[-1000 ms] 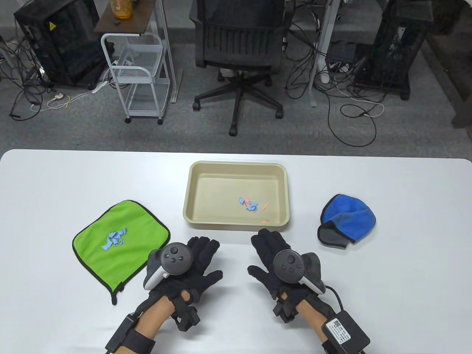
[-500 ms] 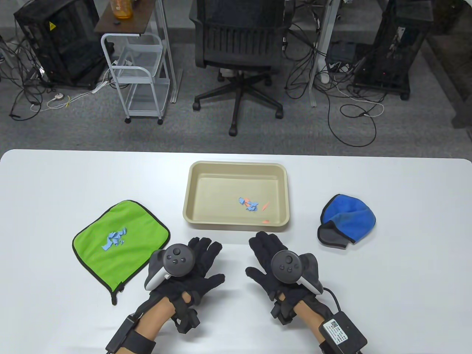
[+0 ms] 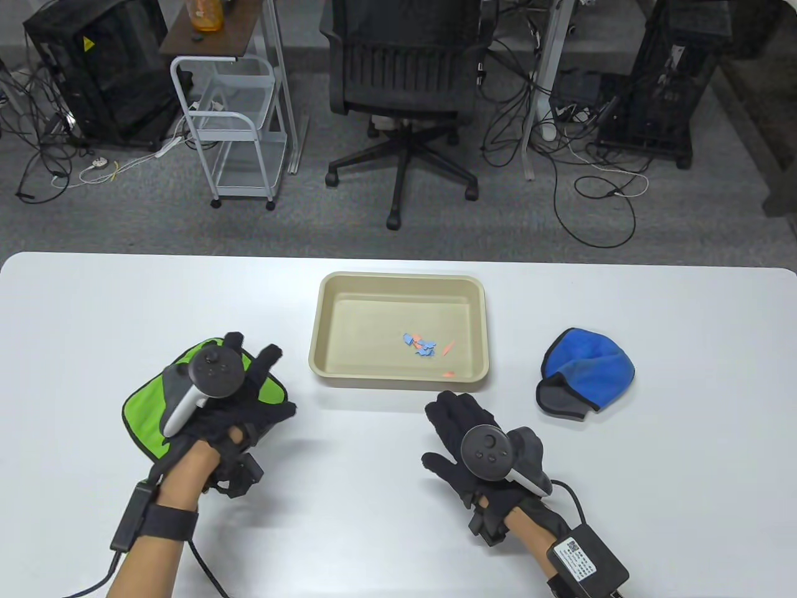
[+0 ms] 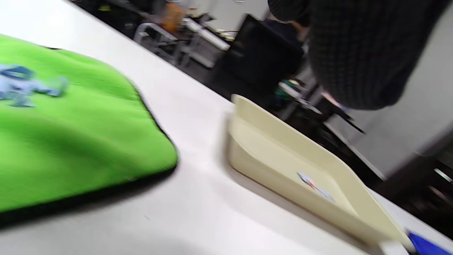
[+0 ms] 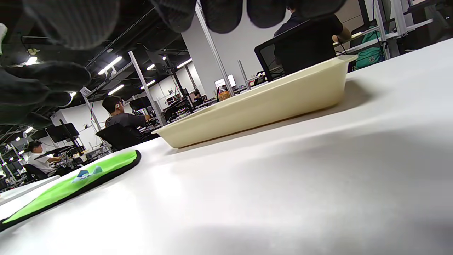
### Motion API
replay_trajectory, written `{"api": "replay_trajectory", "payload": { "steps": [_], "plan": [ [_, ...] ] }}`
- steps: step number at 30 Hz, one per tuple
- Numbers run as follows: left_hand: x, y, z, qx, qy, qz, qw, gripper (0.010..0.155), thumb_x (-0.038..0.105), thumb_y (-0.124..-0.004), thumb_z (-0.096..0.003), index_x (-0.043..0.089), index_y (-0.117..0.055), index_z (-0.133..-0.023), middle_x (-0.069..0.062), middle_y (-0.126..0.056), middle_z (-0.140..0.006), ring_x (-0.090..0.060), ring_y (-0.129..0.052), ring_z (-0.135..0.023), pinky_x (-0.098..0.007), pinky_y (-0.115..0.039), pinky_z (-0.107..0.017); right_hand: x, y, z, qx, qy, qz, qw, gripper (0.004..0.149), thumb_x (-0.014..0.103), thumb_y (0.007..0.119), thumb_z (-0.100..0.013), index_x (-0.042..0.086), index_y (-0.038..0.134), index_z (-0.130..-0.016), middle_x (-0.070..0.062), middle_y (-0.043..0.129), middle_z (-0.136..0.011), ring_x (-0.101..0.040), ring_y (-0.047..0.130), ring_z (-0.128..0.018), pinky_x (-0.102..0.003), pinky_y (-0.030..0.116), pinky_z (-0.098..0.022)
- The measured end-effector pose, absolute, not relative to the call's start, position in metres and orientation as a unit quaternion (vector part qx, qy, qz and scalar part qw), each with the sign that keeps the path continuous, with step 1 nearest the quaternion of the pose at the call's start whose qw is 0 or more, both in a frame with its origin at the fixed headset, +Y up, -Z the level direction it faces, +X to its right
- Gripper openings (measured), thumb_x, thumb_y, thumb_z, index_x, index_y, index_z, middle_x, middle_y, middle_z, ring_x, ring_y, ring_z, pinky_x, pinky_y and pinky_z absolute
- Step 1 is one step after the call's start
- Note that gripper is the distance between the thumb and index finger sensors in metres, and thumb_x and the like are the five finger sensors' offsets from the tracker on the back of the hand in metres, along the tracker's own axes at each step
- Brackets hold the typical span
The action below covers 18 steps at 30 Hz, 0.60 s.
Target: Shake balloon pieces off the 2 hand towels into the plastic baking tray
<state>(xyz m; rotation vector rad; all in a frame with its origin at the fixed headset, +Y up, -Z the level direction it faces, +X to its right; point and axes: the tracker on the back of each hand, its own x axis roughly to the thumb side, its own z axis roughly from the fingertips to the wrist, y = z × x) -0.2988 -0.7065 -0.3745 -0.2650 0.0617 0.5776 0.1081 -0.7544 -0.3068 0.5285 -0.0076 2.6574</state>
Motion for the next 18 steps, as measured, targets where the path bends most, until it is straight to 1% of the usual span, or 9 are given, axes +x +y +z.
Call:
{"api": "replay_trajectory", "payload": {
  "steps": [1,4,8,10,12,14,18],
  "plan": [
    [-0.312,-0.71,-0.382,-0.139,0.062,0.3,0.942,0.092,0.056,-0.089,-0.0312,0.055,-0.029,-0.101,0.003,0.015,-0.108,-0.047,0.017,-0.104,-0.086,-0.009,-0.066,0.109,-0.754,-0.307,0.192,-0.003,0.958,0.213,0.076,0.06,0.068,-0.038,0.032,0.041,-0.103,-0.002,0.039,-0.119,-0.033,0.036,-0.108,-0.057,0.046,-0.074],
    [-0.344,-0.725,-0.4,-0.154,0.138,0.294,0.933,0.091,0.055,-0.09,-0.0316,0.056,-0.03,-0.101,0.003,0.013,-0.109,-0.047,0.012,-0.105,-0.087,-0.012,-0.067,0.112,-0.756,-0.306,0.193,0.002,0.957,0.215,0.076,0.06,0.069,-0.038,0.031,0.041,-0.103,-0.003,0.039,-0.119,-0.034,0.036,-0.107,-0.058,0.046,-0.074],
    [-0.366,-0.753,-0.414,-0.182,0.224,0.28,0.916,0.09,0.054,-0.09,-0.032,0.055,-0.031,-0.101,0.001,0.009,-0.111,-0.048,0.005,-0.107,-0.086,-0.016,-0.068,0.113,-0.756,-0.305,0.195,0.007,0.957,0.213,0.076,0.06,0.069,-0.038,0.031,0.041,-0.103,-0.003,0.039,-0.119,-0.035,0.036,-0.107,-0.058,0.045,-0.074],
    [-0.369,-0.767,-0.418,-0.209,0.243,0.273,0.907,0.09,0.055,-0.089,-0.032,0.055,-0.031,-0.1,0.0,0.006,-0.112,-0.049,0.001,-0.107,-0.084,-0.019,-0.069,0.113,-0.756,-0.305,0.197,0.007,0.957,0.212,0.076,0.06,0.069,-0.038,0.031,0.041,-0.103,-0.003,0.039,-0.119,-0.035,0.036,-0.107,-0.058,0.045,-0.074],
    [-0.368,-0.777,-0.422,-0.212,0.257,0.263,0.906,0.088,0.055,-0.089,-0.0317,0.055,-0.033,-0.1,-0.001,-0.001,-0.113,-0.049,-0.007,-0.108,-0.083,-0.025,-0.07,0.112,-0.756,-0.304,0.198,0.007,0.957,0.211,0.076,0.06,0.069,-0.038,0.031,0.041,-0.103,-0.003,0.039,-0.119,-0.035,0.036,-0.107,-0.058,0.044,-0.074],
    [-0.366,-0.785,-0.425,-0.216,0.266,0.247,0.907,0.087,0.055,-0.089,-0.0314,0.056,-0.035,-0.099,-0.001,-0.004,-0.113,-0.048,-0.012,-0.108,-0.082,-0.029,-0.071,0.112,-0.756,-0.304,0.201,0.006,0.957,0.209,0.076,0.06,0.069,-0.038,0.031,0.041,-0.103,-0.004,0.039,-0.119,-0.035,0.036,-0.107,-0.058,0.044,-0.074],
    [-0.367,-0.796,-0.429,-0.229,0.295,0.217,0.902,0.087,0.054,-0.089,-0.0311,0.055,-0.035,-0.099,-0.002,-0.005,-0.113,-0.048,-0.012,-0.108,-0.082,-0.031,-0.07,0.112,-0.757,-0.303,0.203,0.007,0.956,0.21,0.076,0.059,0.069,-0.038,0.031,0.041,-0.103,-0.004,0.04,-0.119,-0.036,0.036,-0.107,-0.058,0.044,-0.074]
  ]
}}
